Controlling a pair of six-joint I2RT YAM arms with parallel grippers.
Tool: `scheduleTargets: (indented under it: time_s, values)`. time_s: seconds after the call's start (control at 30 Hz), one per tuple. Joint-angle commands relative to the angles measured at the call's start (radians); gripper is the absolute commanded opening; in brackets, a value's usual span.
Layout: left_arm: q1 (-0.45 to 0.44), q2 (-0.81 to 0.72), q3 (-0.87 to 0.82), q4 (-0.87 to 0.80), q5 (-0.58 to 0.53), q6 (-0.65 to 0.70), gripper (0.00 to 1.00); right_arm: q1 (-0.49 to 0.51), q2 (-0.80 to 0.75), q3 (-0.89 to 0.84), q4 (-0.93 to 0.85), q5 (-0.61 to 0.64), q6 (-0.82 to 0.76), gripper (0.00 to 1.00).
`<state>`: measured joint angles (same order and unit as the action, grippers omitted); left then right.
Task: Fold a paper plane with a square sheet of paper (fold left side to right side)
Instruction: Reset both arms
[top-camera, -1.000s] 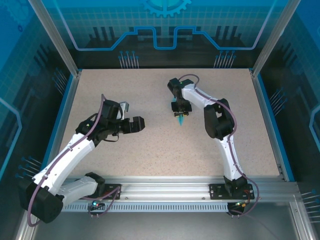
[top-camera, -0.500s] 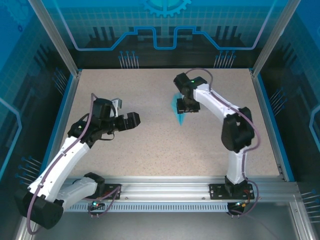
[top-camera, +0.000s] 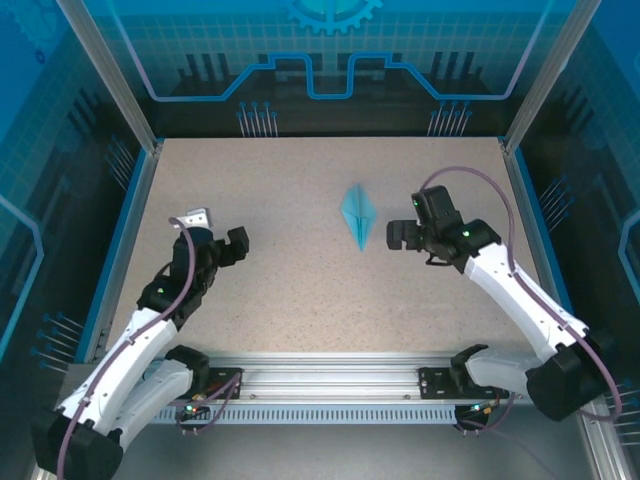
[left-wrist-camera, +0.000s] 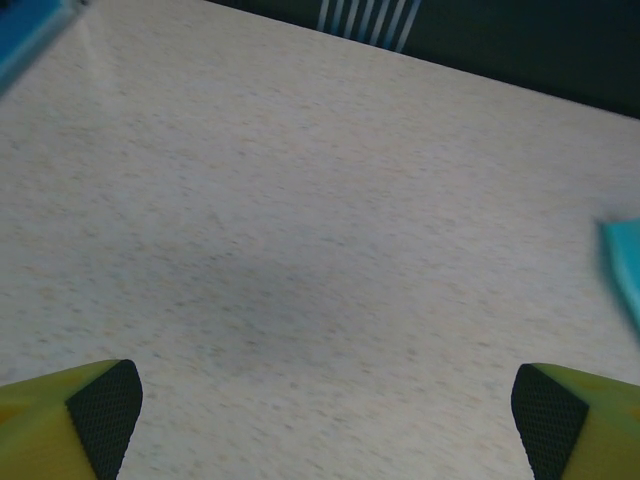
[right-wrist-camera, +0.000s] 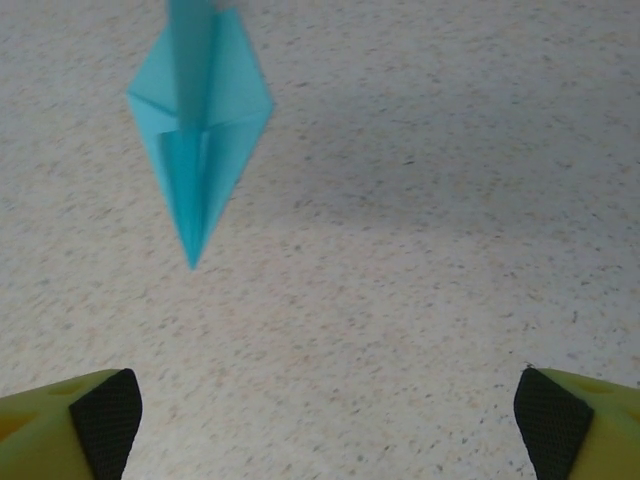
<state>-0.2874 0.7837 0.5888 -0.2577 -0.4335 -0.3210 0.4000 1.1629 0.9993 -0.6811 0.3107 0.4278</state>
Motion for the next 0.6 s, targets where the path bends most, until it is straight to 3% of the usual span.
scheduleTargets:
  time_s: [0.0, 0.3, 0.57]
  values:
    - [0.020, 0.030, -0.033, 0.176, -0.168, 0.136, 0.99, -0.084, -0.050, -0.111, 0.204, 0.013, -0.045, 1.00]
    - [0.062, 0.184, -0.168, 0.444, -0.132, 0.275, 0.99, -0.221, 0.012, -0.360, 0.603, 0.036, -0.253, 1.00]
    - [0.137, 0.355, -0.230, 0.719, 0.069, 0.343, 0.99, -0.302, 0.167, -0.489, 1.060, -0.062, -0.325, 1.00]
